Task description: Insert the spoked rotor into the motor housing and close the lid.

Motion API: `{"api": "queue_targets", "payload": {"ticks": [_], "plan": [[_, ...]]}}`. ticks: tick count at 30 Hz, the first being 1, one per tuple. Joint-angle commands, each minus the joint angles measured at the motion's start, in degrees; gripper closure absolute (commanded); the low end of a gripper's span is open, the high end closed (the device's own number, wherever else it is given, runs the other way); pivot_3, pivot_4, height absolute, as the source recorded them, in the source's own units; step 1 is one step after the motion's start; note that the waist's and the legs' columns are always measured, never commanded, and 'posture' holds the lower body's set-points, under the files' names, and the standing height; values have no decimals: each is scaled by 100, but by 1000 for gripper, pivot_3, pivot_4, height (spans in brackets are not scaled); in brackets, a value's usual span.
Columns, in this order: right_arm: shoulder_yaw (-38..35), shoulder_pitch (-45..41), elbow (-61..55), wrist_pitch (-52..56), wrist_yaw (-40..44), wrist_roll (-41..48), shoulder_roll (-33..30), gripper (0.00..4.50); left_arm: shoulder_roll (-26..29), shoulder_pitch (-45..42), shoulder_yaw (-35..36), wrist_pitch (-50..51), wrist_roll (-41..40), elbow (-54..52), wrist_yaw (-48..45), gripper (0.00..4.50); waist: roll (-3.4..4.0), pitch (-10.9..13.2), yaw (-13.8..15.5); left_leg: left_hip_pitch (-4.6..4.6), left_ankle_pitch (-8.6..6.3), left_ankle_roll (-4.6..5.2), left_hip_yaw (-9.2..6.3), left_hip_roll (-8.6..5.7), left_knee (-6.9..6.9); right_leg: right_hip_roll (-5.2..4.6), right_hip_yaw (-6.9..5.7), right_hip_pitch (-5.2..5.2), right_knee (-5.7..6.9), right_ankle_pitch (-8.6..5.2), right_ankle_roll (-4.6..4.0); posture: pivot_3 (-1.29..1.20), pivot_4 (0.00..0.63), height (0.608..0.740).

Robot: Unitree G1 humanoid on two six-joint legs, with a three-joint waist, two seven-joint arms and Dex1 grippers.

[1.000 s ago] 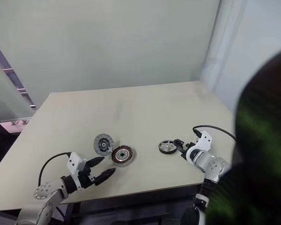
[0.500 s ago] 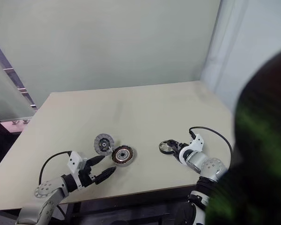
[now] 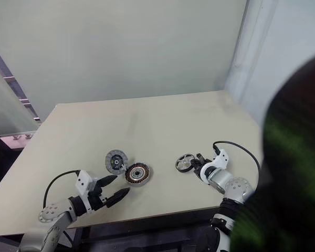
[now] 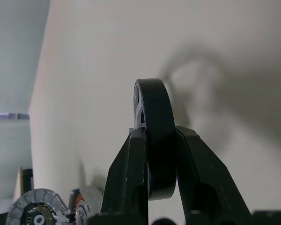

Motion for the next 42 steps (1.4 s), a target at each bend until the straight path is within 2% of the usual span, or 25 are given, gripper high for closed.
{"api": "queue_targets", "payload": {"ticks": [1, 7, 14, 19, 24, 31, 42], "plan": [[-181, -180, -226, 218, -12, 755, 142, 4028, 36, -34, 161, -17, -149, -188, -8, 0, 0, 0, -2, 0, 0, 0, 0, 0, 0, 0, 0, 0, 0, 0, 0, 0, 0, 740], [191, -246, -539, 645, -42, 1486, 489, 4028, 44, 17, 657, 714, -964, -237, -2, 0, 5, 3, -5, -6, -2, 4, -2, 2, -4, 1, -2, -9, 0, 0, 0, 0, 0, 740], [1354, -189, -427, 647, -76, 1504, 935, 4028, 215, 152, 628, 871, -918, -294, -17, 0, 6, 4, -40, -9, -4, 7, 0, 2, -4, 1, -1, -13, -2, 0, 0, 0, 0, 740], [2191, -210, -90, 401, 59, 1411, 1027, 4028, 228, 143, 570, 754, -791, -344, -11, 0, 5, 3, -38, -17, -4, 6, -2, 2, -4, 1, -1, -21, -2, 0, 0, 0, 0, 740], [2872, -265, 255, 156, 180, 1360, 1015, 4028, 266, 188, 559, 605, -651, -381, -31, 0, 1, 0, -38, -62, -3, 6, -1, 1, -3, 1, 1, -63, 2, 7, 10, 0, 0, 740], [3337, -312, 661, -178, 286, 1320, 958, 4028, 278, 288, 546, 538, -616, -464, -26, 0, 0, 0, -37, -87, -3, 7, -2, -1, -3, 2, 1, -83, 1, 11, 10, 0, 0, 740], [3486, -424, 979, -518, 367, 1396, 938, 4028, 257, 388, 492, 502, -566, -577, 26, 0, 0, -2, -42, -83, -3, 7, -2, 2, 4, 6, 1, -80, 5, 12, 9, 0, 0, 740]]}}
